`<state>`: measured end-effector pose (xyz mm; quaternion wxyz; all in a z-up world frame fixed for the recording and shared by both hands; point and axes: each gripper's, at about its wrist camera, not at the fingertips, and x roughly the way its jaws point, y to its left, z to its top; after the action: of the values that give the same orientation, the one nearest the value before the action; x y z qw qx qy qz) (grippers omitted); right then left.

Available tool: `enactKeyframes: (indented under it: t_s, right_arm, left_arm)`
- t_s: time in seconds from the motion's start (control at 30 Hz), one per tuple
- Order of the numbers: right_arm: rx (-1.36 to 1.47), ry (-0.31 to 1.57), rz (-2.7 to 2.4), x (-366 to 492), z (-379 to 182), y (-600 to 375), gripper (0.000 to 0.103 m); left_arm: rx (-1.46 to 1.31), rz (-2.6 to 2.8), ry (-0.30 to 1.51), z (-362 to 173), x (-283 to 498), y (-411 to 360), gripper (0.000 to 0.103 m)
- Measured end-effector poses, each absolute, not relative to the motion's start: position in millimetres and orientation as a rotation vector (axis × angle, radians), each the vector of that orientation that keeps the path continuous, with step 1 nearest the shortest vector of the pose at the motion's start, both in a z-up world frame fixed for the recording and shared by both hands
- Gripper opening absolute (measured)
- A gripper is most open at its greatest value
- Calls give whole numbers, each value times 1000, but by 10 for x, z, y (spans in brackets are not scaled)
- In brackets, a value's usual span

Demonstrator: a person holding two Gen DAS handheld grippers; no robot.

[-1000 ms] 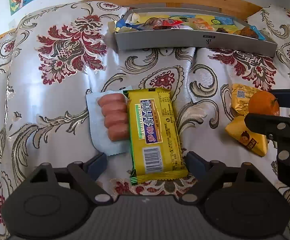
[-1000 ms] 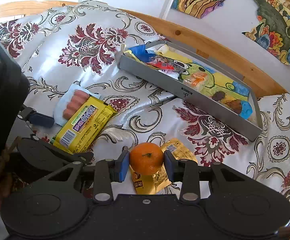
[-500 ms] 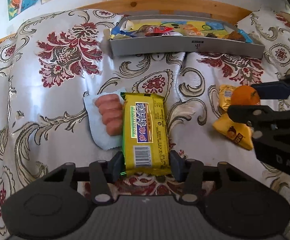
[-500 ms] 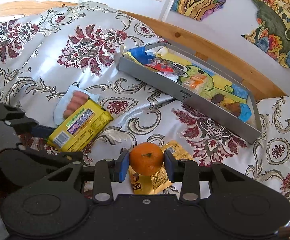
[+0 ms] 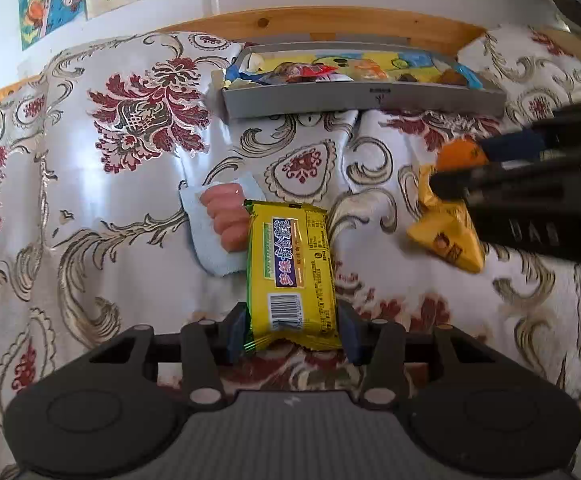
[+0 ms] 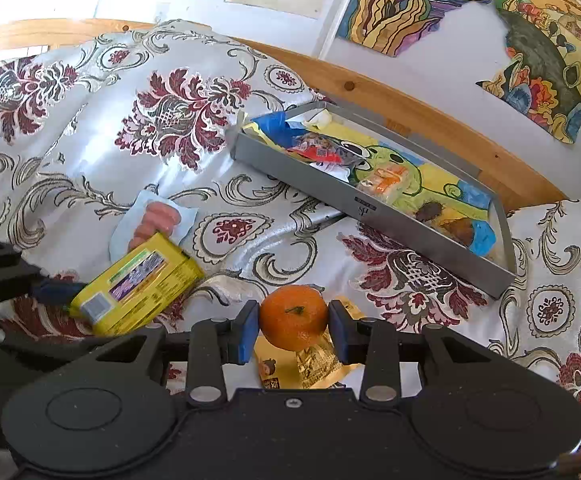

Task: Organize snacks
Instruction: 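Carry the wafer bar into the tray with the left tool while the right tool carries the orange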

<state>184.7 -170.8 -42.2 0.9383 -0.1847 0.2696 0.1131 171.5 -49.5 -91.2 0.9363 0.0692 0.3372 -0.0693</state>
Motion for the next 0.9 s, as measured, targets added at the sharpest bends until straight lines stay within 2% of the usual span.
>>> enactKeyframes:
  t_s: [0.23, 0.6, 0.9]
  right_arm:
    - [-372, 537, 242, 1797, -385, -1701, 39]
    - [-354, 513, 238, 1769, -325, -1736, 39]
    - [-319, 430, 199, 1762, -173, -1860, 39]
  left_arm:
    - [158, -128, 693, -915, 1628, -523, 51]
    - [221, -91, 589, -828, 1446, -547, 50]
    - [209, -90, 447, -464, 1542, -629, 50]
